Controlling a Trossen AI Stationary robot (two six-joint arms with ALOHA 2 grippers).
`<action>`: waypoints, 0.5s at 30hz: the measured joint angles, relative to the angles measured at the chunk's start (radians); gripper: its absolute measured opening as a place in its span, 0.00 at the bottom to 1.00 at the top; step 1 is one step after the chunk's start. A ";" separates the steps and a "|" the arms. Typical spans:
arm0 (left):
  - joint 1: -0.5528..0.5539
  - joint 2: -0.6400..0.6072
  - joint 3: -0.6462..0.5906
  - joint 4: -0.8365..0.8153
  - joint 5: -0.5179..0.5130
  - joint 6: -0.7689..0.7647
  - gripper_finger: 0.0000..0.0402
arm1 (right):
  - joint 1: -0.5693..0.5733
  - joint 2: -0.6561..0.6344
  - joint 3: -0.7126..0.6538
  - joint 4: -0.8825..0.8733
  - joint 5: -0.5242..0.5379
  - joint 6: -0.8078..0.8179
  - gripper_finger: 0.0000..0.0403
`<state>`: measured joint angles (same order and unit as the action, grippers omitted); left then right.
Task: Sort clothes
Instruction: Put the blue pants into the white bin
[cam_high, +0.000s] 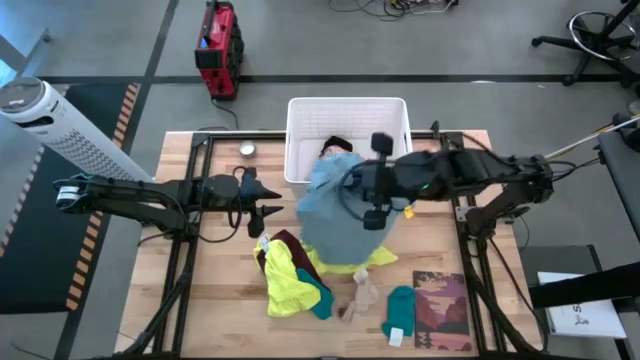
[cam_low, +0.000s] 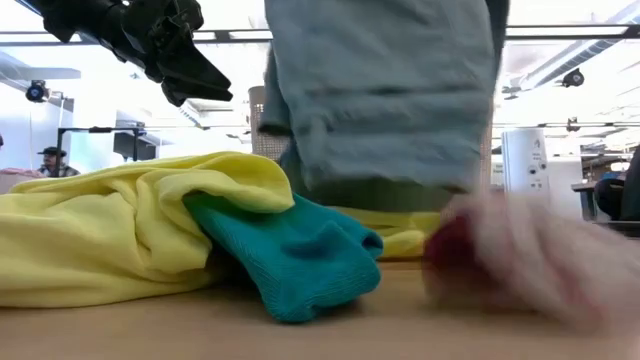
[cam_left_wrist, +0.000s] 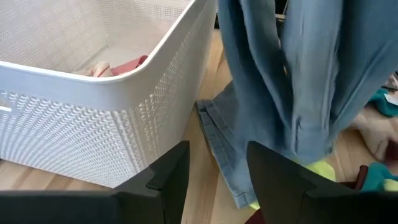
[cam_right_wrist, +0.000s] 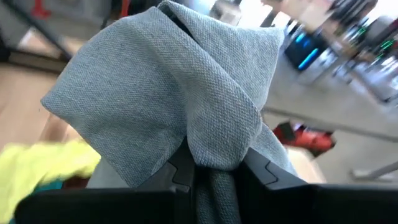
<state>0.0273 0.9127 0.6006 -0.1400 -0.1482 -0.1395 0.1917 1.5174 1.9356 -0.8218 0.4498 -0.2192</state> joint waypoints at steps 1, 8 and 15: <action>0.000 0.000 0.000 0.001 0.000 0.000 0.36 | 0.000 0.003 0.029 0.009 0.014 -0.015 0.11; 0.000 0.000 -0.001 0.026 0.000 0.002 0.36 | -0.006 0.005 0.135 0.154 0.091 -0.152 0.11; 0.000 0.000 -0.001 0.031 0.000 0.007 0.39 | -0.049 0.008 0.210 0.396 0.136 -0.326 0.11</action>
<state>0.0277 0.9127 0.5999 -0.1093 -0.1478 -0.1326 0.1422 1.5254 2.1459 -0.4255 0.5857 -0.5454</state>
